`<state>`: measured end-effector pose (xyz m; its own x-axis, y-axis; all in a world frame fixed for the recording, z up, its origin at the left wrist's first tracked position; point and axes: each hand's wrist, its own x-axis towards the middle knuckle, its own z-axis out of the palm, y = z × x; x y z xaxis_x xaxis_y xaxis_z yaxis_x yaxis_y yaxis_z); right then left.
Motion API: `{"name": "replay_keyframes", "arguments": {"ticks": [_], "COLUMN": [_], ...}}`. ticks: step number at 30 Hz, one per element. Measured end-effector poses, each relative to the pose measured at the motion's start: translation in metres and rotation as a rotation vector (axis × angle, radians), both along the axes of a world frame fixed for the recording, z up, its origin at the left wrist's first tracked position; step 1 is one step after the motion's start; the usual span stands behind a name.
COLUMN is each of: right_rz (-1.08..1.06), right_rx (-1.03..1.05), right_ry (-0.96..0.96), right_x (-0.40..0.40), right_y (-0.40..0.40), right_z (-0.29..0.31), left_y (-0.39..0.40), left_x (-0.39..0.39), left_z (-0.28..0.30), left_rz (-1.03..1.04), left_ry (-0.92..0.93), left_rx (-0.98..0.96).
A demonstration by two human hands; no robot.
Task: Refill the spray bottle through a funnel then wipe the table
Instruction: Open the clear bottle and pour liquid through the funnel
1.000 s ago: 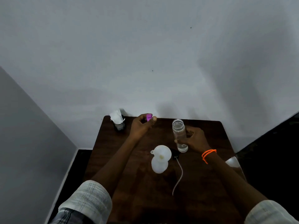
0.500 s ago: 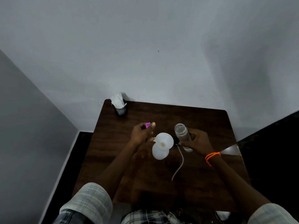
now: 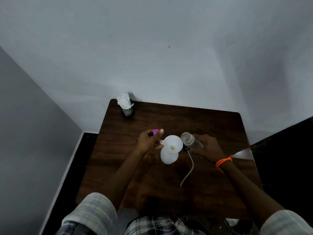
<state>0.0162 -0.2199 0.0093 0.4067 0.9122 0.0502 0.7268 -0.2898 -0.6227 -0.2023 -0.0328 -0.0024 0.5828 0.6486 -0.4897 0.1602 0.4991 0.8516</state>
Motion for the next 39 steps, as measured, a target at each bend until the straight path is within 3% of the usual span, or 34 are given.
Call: {"name": "replay_keyframes", "arguments": {"ticks": [10, 19, 30, 39], "right_rz": [0.03, 0.074, 0.085, 0.104], "right_rx": [-0.099, -0.079, -0.03, -0.143], "right_ry": [-0.081, -0.262, -0.415, -0.491], "right_x": [0.015, 0.014, -0.002, 0.009], "right_y": [0.002, 0.005, -0.001, -0.001], "right_z": [-0.023, -0.021, 0.008, 0.001], "left_y": [-0.001, -0.004, -0.003, -0.004], "left_x": [0.001, 0.001, 0.002, -0.001], "left_z": [0.0, 0.003, -0.005, -0.003], "left_rz": [-0.009, -0.125, -0.107, -0.125], "left_ry": [-0.009, 0.044, 0.095, 0.081], "left_rx": [-0.023, 0.072, 0.124, 0.145]}}
